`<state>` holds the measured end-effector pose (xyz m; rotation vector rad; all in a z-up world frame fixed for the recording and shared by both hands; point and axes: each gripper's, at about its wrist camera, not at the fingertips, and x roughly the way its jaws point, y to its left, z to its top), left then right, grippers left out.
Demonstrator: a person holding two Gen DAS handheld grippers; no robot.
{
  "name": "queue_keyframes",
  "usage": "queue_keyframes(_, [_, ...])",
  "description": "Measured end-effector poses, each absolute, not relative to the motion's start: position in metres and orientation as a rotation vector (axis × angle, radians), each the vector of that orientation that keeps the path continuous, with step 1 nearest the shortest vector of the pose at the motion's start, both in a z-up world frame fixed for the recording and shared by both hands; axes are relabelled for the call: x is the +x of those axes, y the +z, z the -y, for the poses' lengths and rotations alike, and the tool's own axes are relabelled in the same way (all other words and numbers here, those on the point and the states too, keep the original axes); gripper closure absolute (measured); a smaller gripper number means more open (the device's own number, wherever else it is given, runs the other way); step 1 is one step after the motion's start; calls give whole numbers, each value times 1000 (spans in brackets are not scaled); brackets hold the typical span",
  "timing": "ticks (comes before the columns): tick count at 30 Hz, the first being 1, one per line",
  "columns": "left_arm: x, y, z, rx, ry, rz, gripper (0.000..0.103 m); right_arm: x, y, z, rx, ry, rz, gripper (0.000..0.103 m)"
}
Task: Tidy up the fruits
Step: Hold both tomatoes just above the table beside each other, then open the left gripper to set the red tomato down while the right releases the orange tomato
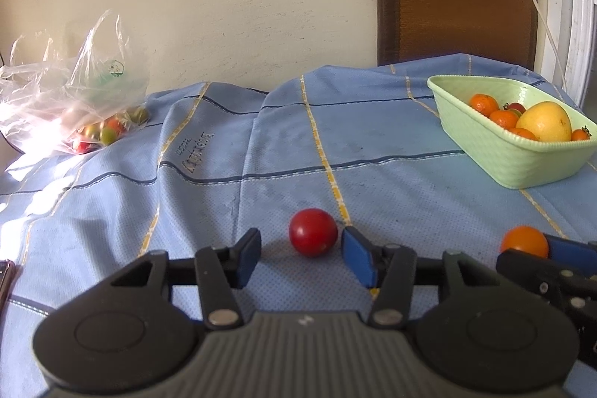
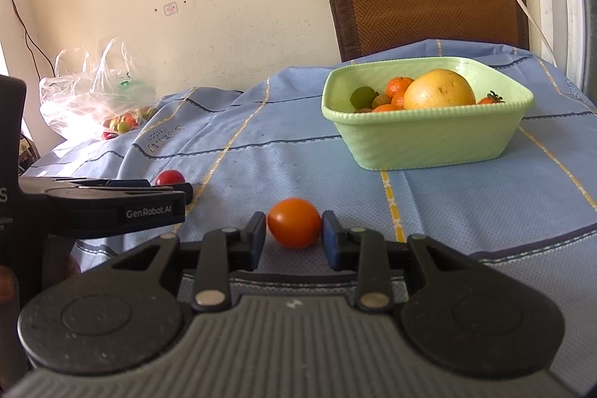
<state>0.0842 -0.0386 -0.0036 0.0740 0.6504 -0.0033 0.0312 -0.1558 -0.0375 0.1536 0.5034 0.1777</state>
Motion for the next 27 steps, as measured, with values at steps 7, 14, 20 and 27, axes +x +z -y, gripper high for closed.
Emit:
queue_keyframes(7, [84,-4,35,47,-26,-661,47,32,-38,156,150,179,-505,67])
queue_keyframes(14, [84,-3,32,17,-50,-671,40,33,-38,156,142,174,-506,67])
queue_keyframes(20, [84,-3,31,11,-62,-675,38,33,-37,155,131,168,-507,67])
queue_keyframes(27, [84,-2,30,-6,-76,-674,36,34,-37,153,114,161,-509,67])
